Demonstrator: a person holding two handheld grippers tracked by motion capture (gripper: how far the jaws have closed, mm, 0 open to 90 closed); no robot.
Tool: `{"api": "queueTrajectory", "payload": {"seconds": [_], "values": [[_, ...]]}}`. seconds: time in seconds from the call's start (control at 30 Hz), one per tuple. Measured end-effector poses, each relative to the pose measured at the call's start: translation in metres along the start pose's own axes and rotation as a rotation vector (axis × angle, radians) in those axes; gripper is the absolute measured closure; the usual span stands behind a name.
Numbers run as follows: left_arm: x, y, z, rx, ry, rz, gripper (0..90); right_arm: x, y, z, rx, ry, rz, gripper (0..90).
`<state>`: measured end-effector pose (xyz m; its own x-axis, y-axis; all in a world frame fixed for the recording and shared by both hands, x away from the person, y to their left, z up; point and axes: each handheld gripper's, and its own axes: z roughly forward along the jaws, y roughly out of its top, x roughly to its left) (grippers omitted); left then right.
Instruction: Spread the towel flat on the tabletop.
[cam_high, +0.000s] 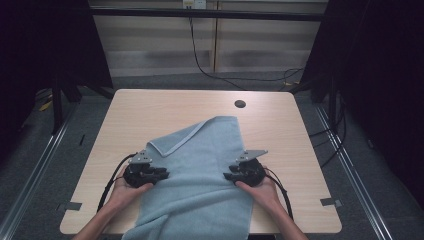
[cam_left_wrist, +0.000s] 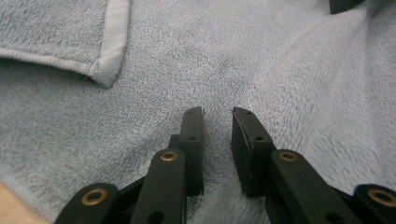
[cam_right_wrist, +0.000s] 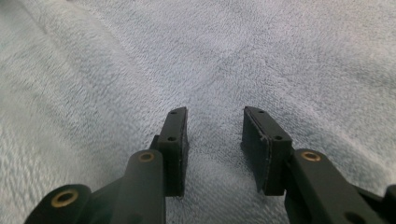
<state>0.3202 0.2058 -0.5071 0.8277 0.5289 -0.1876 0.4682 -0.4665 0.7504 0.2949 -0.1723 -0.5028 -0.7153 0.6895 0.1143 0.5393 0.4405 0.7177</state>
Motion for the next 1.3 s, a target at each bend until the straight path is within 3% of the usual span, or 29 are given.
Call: {"api": "queueTrajectory", "payload": {"seconds": [0.03,0.1,0.33,0.43,0.5,0.63,0.7,0.77,0.83,1.0,1.07,1.13,1.2,1.3], "values": [[-0.003,-0.002,-0.001,-0.002,-0.029,-0.011,73.5,0.002,-0.004,-0.004,-0.003,0.017,0.003,60.7],[-0.012,-0.005,-0.002,0.001,-0.044,0.012,73.5,0.008,-0.015,-0.014,-0.014,0.025,0.022,60.4],[-0.052,-0.019,-0.013,0.043,-0.121,0.039,73.5,0.038,-0.045,-0.045,0.013,0.062,0.01,60.6],[-0.059,-0.02,-0.019,0.062,-0.131,0.083,71.1,0.047,-0.054,-0.054,0.018,0.081,0.006,60.3],[-0.053,-0.013,-0.02,0.029,-0.123,0.084,69.6,0.047,-0.053,-0.054,0.023,0.087,-0.001,57.9],[-0.03,0.009,-0.02,-0.045,-0.027,0.08,69.0,0.039,-0.04,-0.049,-0.022,0.073,0.007,57.0],[-0.017,0.017,-0.014,-0.038,-0.028,0.059,67.7,0.034,-0.034,-0.046,-0.03,0.06,0.008,56.7],[-0.009,0.021,-0.003,-0.002,-0.006,0.069,66.5,0.028,-0.029,-0.042,-0.039,0.065,0.02,56.5],[-0.003,0.019,0.007,0.031,-0.015,0.054,63.5,0.023,-0.025,-0.039,-0.041,0.062,0.028,56.1],[-0.008,0.016,0.012,0.047,-0.012,0.089,55.7,0.017,-0.024,-0.033,-0.038,0.052,0.034,55.2],[-0.011,0.016,0.011,0.055,0.03,0.118,60.0,0.018,-0.027,-0.033,-0.029,0.049,0.031,55.0],[-0.009,0.017,0.01,0.054,0.045,0.116,73.8,0.018,-0.028,-0.032,-0.015,0.049,0.026,54.7],[-0.003,0.018,0.008,0.037,0.021,0.088,80.4,0.018,-0.03,-0.031,-0.009,0.046,0.031,54.2],[0.009,0.024,-0.002,-0.02,0.004,0.032,82.3,0.017,-0.03,-0.03,-0.01,0.05,0.028,54.2]]}}
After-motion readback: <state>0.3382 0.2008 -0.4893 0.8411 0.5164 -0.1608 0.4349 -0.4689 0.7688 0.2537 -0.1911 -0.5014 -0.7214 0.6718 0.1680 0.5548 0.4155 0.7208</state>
